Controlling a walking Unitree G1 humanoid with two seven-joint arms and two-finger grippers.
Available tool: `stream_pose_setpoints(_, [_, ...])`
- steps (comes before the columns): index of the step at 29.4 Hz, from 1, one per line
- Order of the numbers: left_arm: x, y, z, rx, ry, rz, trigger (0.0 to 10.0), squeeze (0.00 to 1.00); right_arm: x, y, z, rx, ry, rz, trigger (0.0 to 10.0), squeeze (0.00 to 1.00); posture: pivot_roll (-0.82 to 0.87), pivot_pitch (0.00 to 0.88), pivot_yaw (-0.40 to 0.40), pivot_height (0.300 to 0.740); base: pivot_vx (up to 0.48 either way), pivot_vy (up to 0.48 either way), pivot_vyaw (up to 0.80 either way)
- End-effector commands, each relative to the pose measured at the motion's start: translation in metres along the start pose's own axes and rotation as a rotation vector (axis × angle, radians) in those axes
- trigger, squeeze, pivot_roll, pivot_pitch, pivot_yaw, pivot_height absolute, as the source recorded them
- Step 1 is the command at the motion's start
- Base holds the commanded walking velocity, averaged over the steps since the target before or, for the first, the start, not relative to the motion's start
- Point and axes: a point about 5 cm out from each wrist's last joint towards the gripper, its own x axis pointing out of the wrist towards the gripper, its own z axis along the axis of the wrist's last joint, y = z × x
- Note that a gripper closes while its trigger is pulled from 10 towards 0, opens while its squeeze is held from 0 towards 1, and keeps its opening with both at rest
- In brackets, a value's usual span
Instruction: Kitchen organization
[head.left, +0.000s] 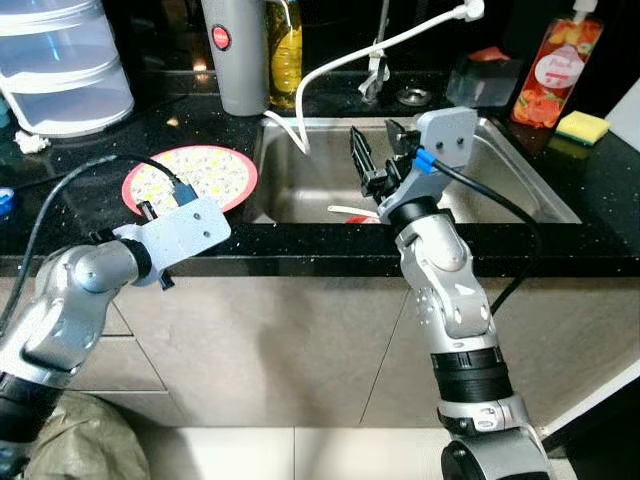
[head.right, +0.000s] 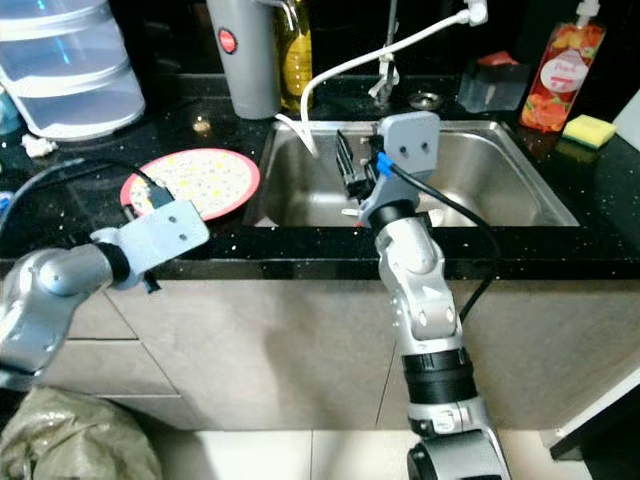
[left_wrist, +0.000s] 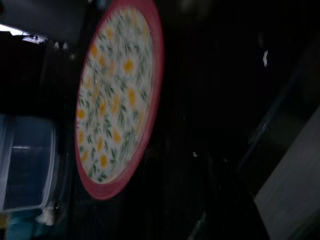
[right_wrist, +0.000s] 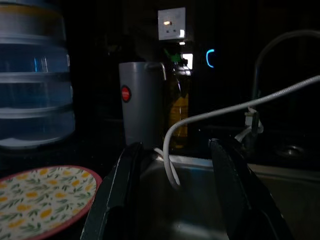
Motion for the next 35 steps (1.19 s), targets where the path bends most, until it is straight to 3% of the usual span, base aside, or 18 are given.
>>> stream_pose_setpoints(1, [0.006,0.001,-0.009,0.090,0.074,0.040,10.0,0.00,0.003,0.003,0.001,0.017,-0.004,0.014,10.0,0.00,0.18,0.000,-0.039,0.740,0.000,0.000,0.00])
stream_pose_setpoints(7, [0.015,0.001,-0.009,0.125,0.096,0.041,10.0,0.00,0.000,0.002,-0.001,0.022,0.003,0.000,10.0,0.00,0.17,0.000,-0.042,0.740,0.000,0.000,0.00])
stream_pose_setpoints(11, [0.022,0.013,0.002,0.132,0.065,0.065,10.0,0.00,-0.004,0.002,-0.003,0.016,0.007,0.001,10.0,0.00,0.16,0.000,-0.025,0.740,0.000,0.000,0.00])
stream_pose_setpoints(12, [0.024,0.014,0.005,0.138,0.055,0.065,10.0,0.20,-0.005,0.001,-0.004,0.013,0.008,-0.003,10.0,0.00,0.16,0.000,-0.025,0.740,0.000,0.000,0.00])
stream_pose_setpoints(13, [0.026,0.016,0.009,0.138,0.040,0.058,10.0,1.00,-0.005,0.000,-0.004,0.012,0.010,-0.012,10.0,0.00,0.15,0.000,-0.023,0.740,0.000,0.000,0.00])
stream_pose_setpoints(18, [0.030,0.015,0.017,0.151,0.001,0.017,10.0,1.00,-0.005,-0.001,-0.003,0.011,0.006,-0.020,10.0,0.00,0.14,0.000,-0.020,0.740,0.000,0.000,0.00])
stream_pose_setpoints(19, [0.031,0.014,0.018,0.157,-0.002,0.002,10.0,0.00,-0.006,-0.001,-0.003,0.010,0.004,-0.019,10.0,0.00,0.13,0.000,-0.008,0.740,0.000,0.000,0.00])
stream_pose_setpoints(25, [0.041,0.003,0.010,0.161,0.028,-0.088,10.0,0.00,-0.006,-0.006,-0.001,-0.002,-0.006,-0.040,10.0,0.00,0.12,0.000,0.006,0.740,0.000,0.000,0.00])
stream_pose_setpoints(26, [0.043,0.002,0.006,0.165,0.044,-0.079,8.7,0.00,-0.007,-0.006,-0.001,-0.005,-0.006,-0.039,10.0,0.00,0.12,0.000,0.008,0.740,0.000,0.000,0.00])
stream_pose_setpoints(27, [0.045,0.003,0.004,0.168,0.058,-0.065,4.7,0.00,-0.007,-0.006,-0.002,-0.006,-0.006,-0.039,10.0,0.00,0.12,0.000,0.009,0.740,0.000,0.000,0.00])
stream_pose_setpoints(29, [0.047,0.004,0.001,0.173,0.070,-0.052,4.7,0.00,-0.007,-0.006,-0.002,-0.007,-0.006,-0.039,10.0,0.00,0.12,0.000,0.011,0.740,0.000,0.000,0.00])
stream_pose_setpoints(30, [0.048,0.003,0.000,0.177,0.069,-0.054,0.0,0.00,-0.008,-0.007,-0.002,-0.009,-0.007,-0.043,10.0,0.00,0.11,0.000,0.015,0.740,0.000,0.000,0.00])
stream_pose_setpoints(35, [0.053,0.000,-0.002,0.196,0.068,-0.062,0.0,0.00,-0.008,-0.009,-0.001,-0.013,-0.011,-0.052,10.0,0.00,0.11,0.000,0.018,0.740,0.000,0.000,0.00])
